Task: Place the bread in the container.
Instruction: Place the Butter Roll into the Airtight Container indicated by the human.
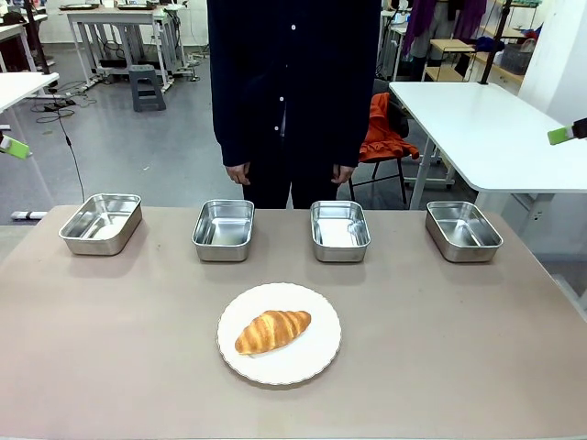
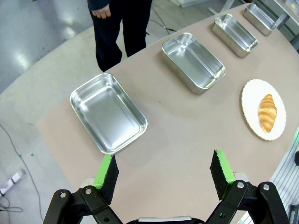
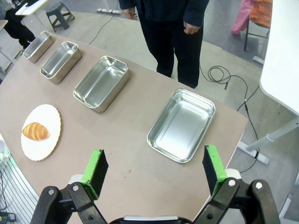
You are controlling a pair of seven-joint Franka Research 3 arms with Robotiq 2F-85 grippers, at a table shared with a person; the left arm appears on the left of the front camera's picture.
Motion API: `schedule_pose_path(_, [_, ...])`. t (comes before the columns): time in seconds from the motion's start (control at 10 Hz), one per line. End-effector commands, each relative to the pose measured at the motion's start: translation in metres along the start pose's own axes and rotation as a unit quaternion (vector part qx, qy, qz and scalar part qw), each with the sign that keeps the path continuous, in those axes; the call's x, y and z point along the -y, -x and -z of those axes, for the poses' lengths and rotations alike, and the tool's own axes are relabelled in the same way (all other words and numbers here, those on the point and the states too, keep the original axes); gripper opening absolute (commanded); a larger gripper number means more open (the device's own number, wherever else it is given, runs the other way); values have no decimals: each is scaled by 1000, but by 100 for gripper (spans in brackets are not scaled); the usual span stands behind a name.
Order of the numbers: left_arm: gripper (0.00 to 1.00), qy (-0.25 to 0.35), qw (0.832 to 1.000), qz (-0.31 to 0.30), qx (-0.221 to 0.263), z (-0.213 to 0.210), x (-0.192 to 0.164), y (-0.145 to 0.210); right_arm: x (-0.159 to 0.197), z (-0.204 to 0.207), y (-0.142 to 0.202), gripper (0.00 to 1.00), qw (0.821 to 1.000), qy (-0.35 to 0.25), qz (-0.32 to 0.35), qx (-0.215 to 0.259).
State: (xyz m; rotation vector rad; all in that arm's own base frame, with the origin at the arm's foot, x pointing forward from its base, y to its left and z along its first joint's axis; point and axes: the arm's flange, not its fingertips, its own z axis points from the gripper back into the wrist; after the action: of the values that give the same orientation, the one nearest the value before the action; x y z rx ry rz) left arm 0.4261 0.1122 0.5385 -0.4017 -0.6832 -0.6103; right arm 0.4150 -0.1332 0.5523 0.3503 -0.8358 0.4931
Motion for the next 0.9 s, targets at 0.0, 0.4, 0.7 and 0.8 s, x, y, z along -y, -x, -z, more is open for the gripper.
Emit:
schedule_pose_path(0.0, [100, -2, 1000, -1, 4, -1, 1, -1, 0, 1, 0, 100, 1000, -6, 2, 8])
schedule_pose_path(0.4, [100, -2, 1000, -1, 4, -1, 1, -1, 0, 1, 0, 100, 1000, -6, 2, 8])
schedule_pose_path(0.7, [100, -2, 1000, -1, 4, -1, 1, -1, 0, 1, 0, 100, 1000, -6, 2, 8])
schedule_pose_path(0.8, [100, -2, 1000, -1, 4, -1, 1, -1, 0, 1, 0, 100, 1000, -6, 2, 8])
